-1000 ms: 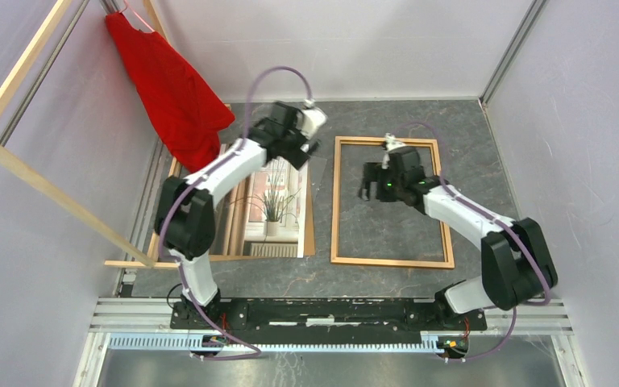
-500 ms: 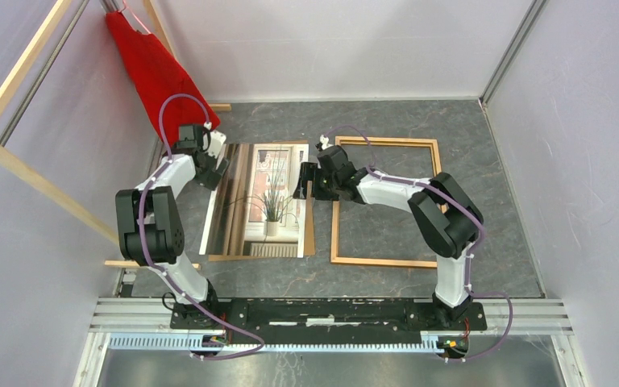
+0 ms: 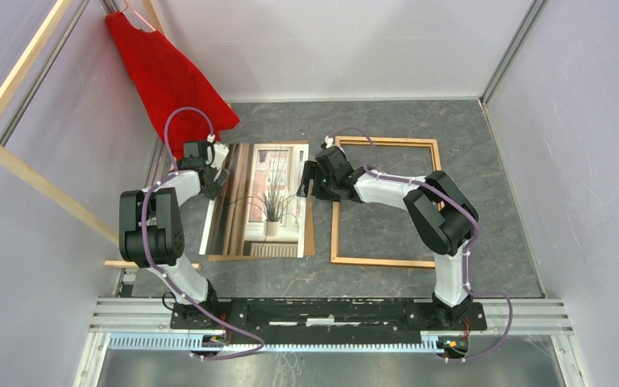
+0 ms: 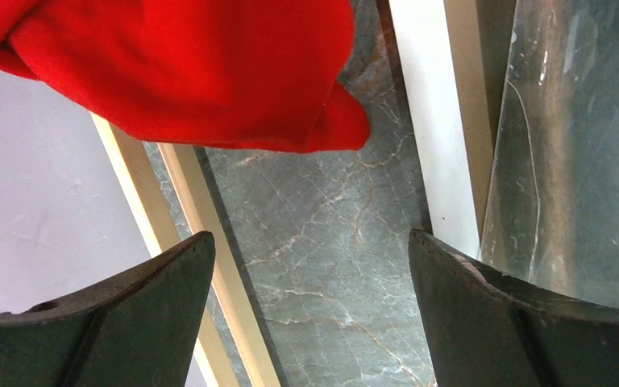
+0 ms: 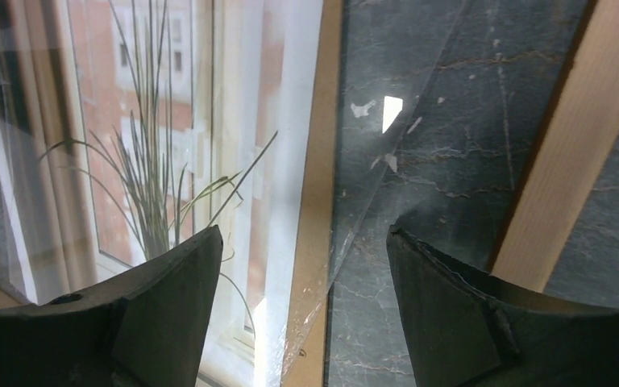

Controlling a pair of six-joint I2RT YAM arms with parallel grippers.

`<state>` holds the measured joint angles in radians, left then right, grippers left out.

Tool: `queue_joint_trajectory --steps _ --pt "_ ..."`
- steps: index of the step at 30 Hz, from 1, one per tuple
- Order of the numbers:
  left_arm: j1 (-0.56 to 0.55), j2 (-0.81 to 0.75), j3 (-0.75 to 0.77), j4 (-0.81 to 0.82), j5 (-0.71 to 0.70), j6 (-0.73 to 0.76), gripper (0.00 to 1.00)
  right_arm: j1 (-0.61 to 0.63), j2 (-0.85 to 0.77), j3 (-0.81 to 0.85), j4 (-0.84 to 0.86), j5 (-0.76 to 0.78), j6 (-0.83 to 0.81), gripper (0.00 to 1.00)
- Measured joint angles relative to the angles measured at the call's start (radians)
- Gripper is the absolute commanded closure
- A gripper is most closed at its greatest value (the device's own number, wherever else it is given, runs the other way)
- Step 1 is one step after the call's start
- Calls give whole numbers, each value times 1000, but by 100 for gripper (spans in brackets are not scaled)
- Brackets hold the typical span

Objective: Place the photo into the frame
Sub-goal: Pick up the photo frame item at the center of the board.

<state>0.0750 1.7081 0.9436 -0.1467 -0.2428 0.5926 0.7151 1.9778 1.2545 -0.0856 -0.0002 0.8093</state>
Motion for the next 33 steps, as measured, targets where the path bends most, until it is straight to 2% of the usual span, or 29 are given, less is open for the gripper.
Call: queue_joint_trajectory --steps 7,22,33 --pt "0 -9 -35 72 -2 11 5 18 17 31 -31 65 44 18" --pt "-2 -27 -77 124 37 31 11 17 31 -61 240 7 244 18" --pt "-2 -40 -106 161 53 61 13 16 -73 -197 430 -19 268 18"
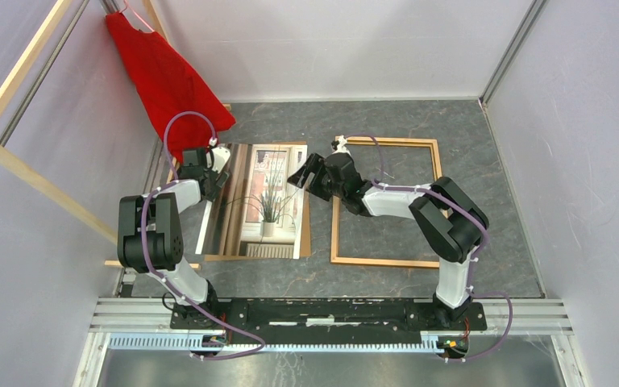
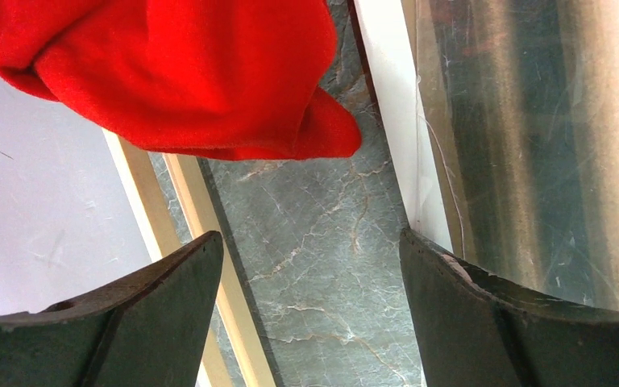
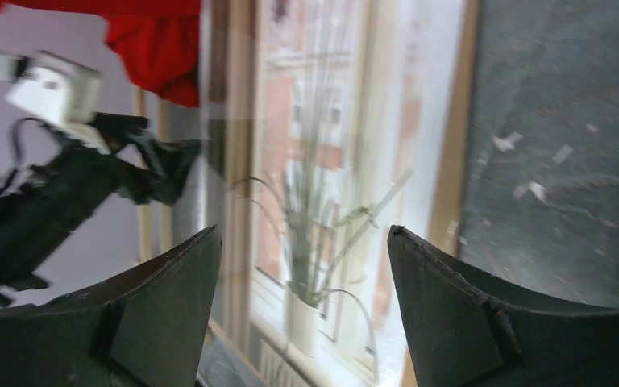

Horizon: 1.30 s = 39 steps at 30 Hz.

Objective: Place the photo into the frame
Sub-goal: Pick up the photo frame item at the center of the board.

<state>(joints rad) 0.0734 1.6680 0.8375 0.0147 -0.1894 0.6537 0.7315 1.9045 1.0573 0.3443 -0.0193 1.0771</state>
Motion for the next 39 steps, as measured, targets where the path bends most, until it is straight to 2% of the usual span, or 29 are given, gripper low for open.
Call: queue_joint_trajectory --steps 5,15,23,29,39 --pt "-4 -5 -5 2 5 11 13 -1 -32 -1 101 -26 -10 18" --pt "-4 -5 -7 3 8 21 14 -16 -10 167 -185 122 -111 13" --pt "-6 -6 -12 10 8 22 14 -34 129 291 -299 222 -177 13" --pt "-6 -6 -12 11 9 25 14 -40 218 355 -327 246 -191 13" --pt "-12 -6 -13 11 10 47 16 -45 245 379 -289 222 -153 13"
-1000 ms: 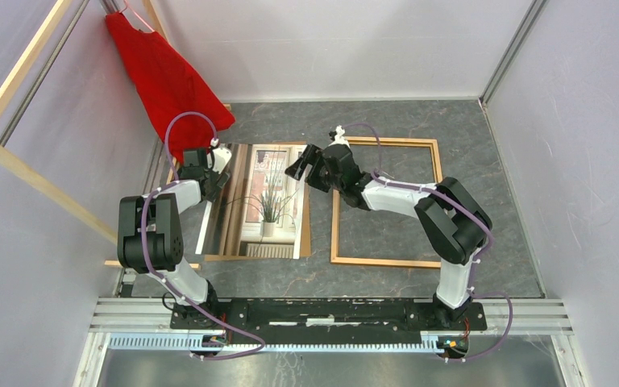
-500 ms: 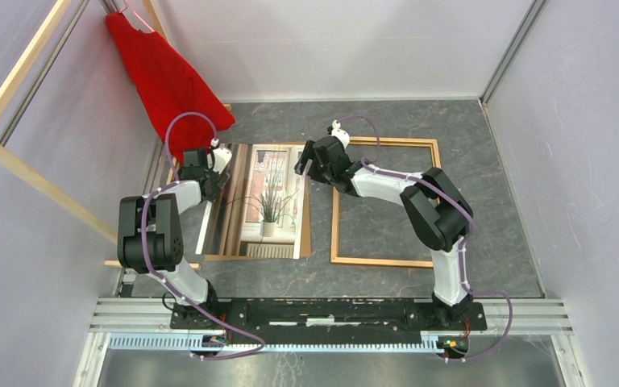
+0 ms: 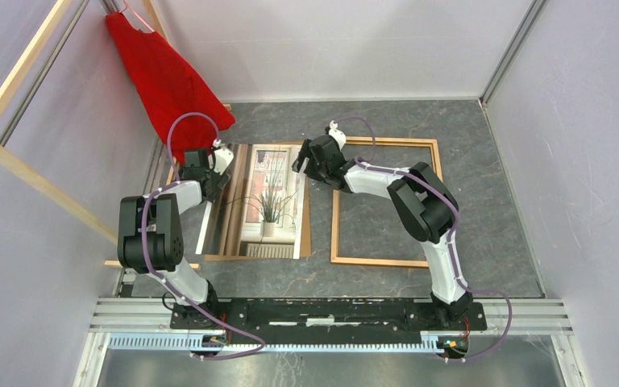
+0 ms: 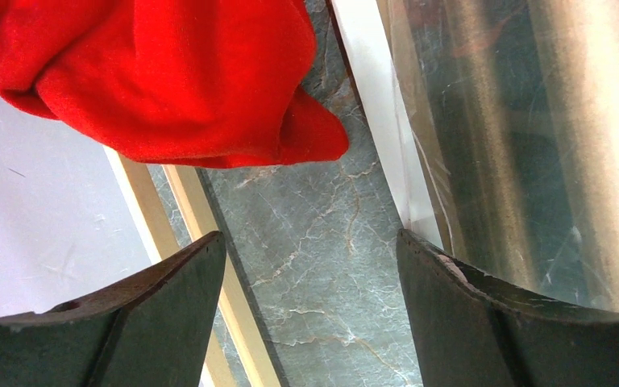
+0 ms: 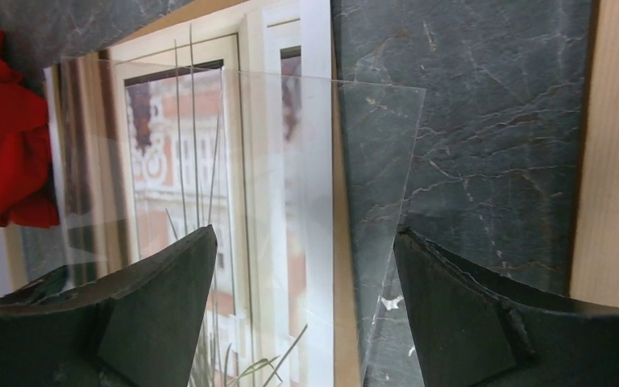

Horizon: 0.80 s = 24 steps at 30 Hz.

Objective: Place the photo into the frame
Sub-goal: Pick up the photo frame item at the center of the board.

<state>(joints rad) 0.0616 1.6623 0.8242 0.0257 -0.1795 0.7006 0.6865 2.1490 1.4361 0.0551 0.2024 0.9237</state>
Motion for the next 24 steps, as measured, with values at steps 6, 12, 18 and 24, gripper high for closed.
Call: queue_joint_trajectory --steps 6,12,18,24 --pt "-5 0 -8 11 0 16 17 -21 2 -68 154 -64 84 13" --pt "-10 -1 -19 30 3 42 17 -44 -31 -213 359 -135 173 15" --pt "-12 -2 -23 38 6 60 18 -52 -35 -290 505 -213 240 16" --pt "-13 -3 -27 43 6 67 18 -55 -39 -303 624 -267 277 18"
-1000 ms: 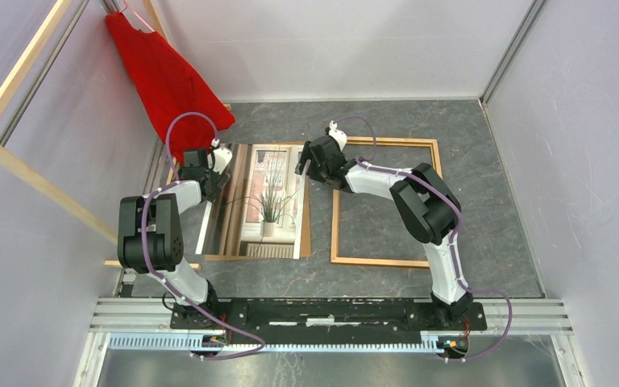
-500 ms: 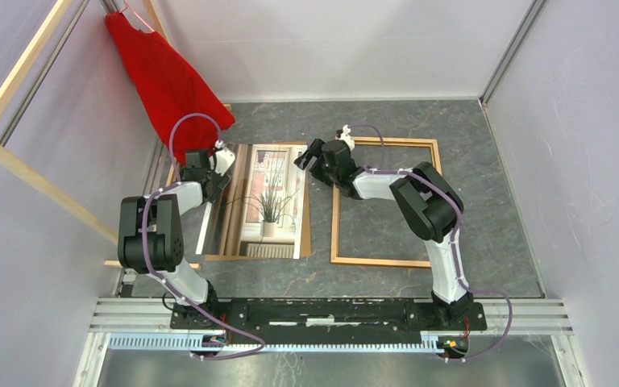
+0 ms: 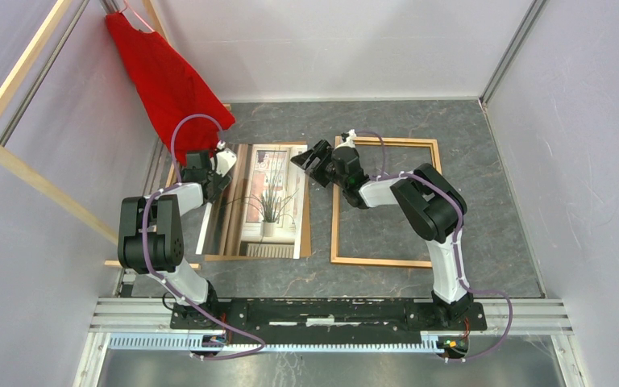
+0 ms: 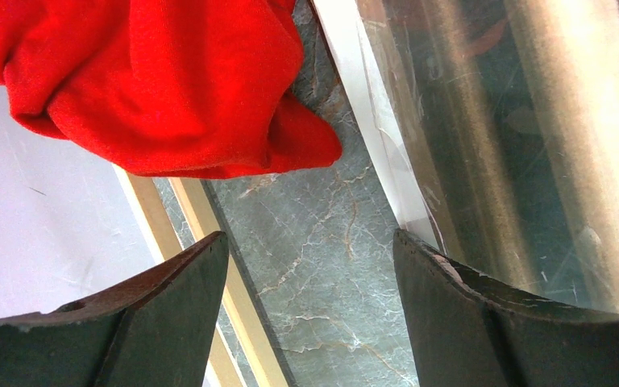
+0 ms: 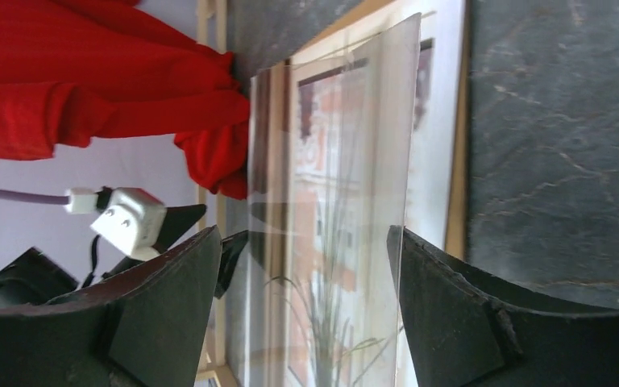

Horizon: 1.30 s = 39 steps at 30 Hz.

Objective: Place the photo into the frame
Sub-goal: Pick up the photo frame item at the center of the board.

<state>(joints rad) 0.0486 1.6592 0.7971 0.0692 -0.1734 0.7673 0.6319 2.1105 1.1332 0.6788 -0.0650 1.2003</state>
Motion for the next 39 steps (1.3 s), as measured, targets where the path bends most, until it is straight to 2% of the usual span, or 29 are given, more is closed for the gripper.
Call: queue_joint_trajectory --steps 7,14,22,25,27,30,34,39 --pt "0 0 1 -3 0 0 18 0 -42 -5 31 -31 -5 33" --pt "0 0 18 -40 8 0 18 8 -32 25 -35 -59 -29 59" --pt "0 0 44 -103 37 -1 17 27 -26 78 -137 -76 -90 60" --pt "0 0 50 -118 42 -1 13 29 -26 83 -142 -92 -128 91" --pt "0 0 58 -133 43 -2 6 25 -26 83 -144 -117 -147 99" --pt "0 -5 76 -174 42 -2 0 4 -31 83 -144 -178 -152 100" --pt "-2 -23 114 -309 62 -2 0 -51 -65 76 -145 -288 -149 100" --pt "-22 -69 241 -488 108 -26 0 -175 -216 21 -167 -415 -150 100"
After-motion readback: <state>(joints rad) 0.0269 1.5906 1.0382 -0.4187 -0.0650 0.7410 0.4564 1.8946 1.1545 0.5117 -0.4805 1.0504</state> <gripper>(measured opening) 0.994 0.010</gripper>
